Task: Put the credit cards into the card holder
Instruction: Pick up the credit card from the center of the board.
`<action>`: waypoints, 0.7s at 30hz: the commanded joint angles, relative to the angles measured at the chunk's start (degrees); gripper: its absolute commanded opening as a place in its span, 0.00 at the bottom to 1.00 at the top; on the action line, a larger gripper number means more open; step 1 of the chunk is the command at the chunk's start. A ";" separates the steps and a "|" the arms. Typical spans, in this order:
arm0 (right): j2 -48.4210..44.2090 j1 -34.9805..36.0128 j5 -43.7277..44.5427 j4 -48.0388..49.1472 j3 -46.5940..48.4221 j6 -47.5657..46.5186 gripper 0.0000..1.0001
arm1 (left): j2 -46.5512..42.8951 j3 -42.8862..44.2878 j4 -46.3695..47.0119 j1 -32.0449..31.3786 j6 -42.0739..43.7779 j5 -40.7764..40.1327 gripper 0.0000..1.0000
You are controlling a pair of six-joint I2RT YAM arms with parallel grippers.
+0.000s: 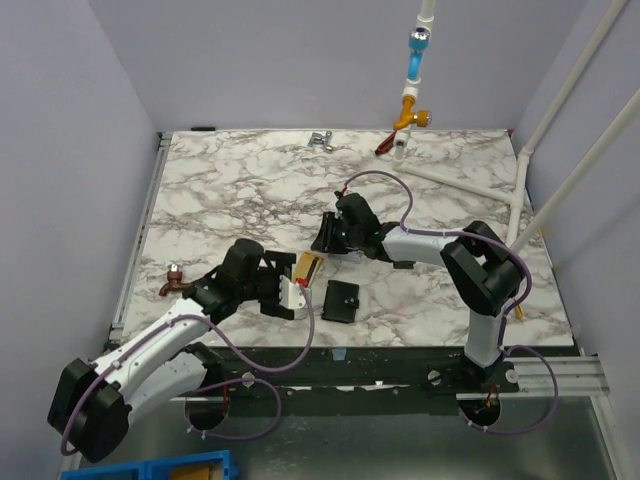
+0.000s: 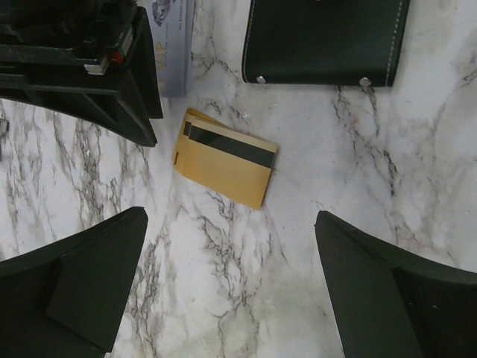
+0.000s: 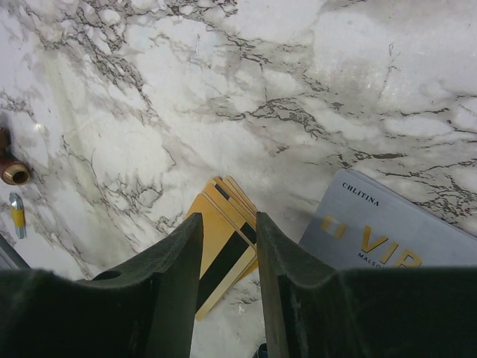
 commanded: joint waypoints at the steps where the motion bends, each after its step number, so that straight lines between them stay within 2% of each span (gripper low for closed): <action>1: 0.26 0.11 -0.99 -0.12 0.54 -1.13 0.37 | 6.61 3.24 7.13 -0.18 -0.33 1.61 0.98; 7: 1.25 0.24 -3.24 1.48 -0.32 -0.70 0.31 | 15.36 4.84 8.29 -0.18 2.04 0.46 0.93; 13: 0.86 0.13 -4.16 1.86 -1.30 -1.13 0.30 | 21.87 6.45 11.90 -0.10 4.26 -2.70 0.88; 21: 0.71 0.22 -4.85 2.06 -2.34 -0.94 0.27 | 25.24 8.49 12.37 -0.02 3.87 -2.76 0.77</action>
